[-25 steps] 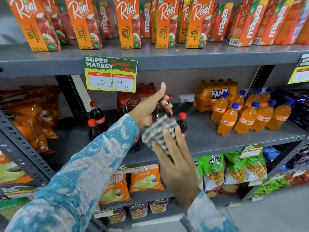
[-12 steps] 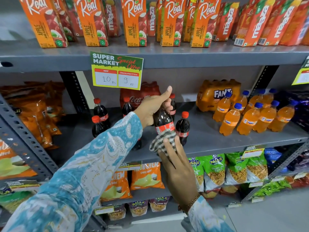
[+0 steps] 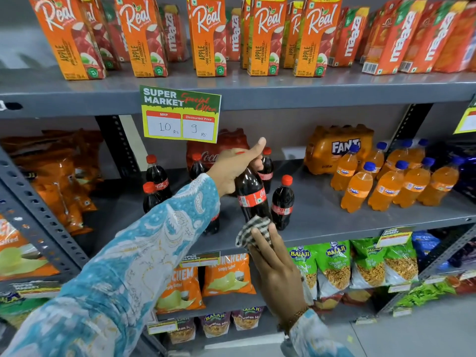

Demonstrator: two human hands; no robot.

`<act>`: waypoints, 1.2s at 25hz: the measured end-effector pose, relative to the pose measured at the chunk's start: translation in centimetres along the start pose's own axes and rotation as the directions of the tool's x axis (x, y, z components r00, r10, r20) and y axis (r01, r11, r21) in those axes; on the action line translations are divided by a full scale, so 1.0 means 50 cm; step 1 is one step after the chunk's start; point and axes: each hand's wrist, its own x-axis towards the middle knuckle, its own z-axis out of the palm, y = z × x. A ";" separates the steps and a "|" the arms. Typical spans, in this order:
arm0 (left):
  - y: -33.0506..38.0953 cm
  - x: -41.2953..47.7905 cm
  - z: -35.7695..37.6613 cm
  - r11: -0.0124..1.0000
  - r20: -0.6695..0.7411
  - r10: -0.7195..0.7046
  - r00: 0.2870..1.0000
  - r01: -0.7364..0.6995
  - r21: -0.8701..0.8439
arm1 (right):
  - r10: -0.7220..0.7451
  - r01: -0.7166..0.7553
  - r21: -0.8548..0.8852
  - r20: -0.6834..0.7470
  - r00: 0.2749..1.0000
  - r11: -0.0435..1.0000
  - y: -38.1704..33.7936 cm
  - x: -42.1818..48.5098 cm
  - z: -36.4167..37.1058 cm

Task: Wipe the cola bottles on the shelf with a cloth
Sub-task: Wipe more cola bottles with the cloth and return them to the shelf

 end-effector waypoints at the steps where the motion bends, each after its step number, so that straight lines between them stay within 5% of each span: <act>1: -0.002 0.005 0.000 0.997 -0.046 0.042 0.998 -0.039 0.071 | 0.055 -0.056 0.037 0.031 0.998 0.998 0.002 -0.007 -0.001; 3: -0.012 0.013 0.004 0.980 -0.121 0.124 0.985 -0.102 0.169 | 0.086 -0.089 0.098 0.036 0.996 0.991 0.004 -0.012 -0.010; 7: -0.059 0.037 0.011 0.917 -0.161 0.223 0.961 -0.151 0.369 | 0.182 -0.126 0.249 -0.215 0.959 0.960 0.005 0.034 -0.042; 14: -0.133 0.066 0.005 0.854 -0.164 0.211 0.964 -0.100 0.511 | 0.388 -0.210 0.405 -0.427 0.817 0.890 0.046 0.116 -0.073; 22: -0.173 0.067 -0.011 0.873 -0.242 0.251 0.937 -0.111 0.475 | 0.350 -0.158 0.478 -0.345 0.871 0.864 0.045 0.110 -0.051; 30: -0.168 0.050 -0.027 0.893 -0.054 0.243 0.969 -0.201 0.403 | 0.463 -0.250 0.557 -0.281 0.841 0.792 0.024 0.116 -0.057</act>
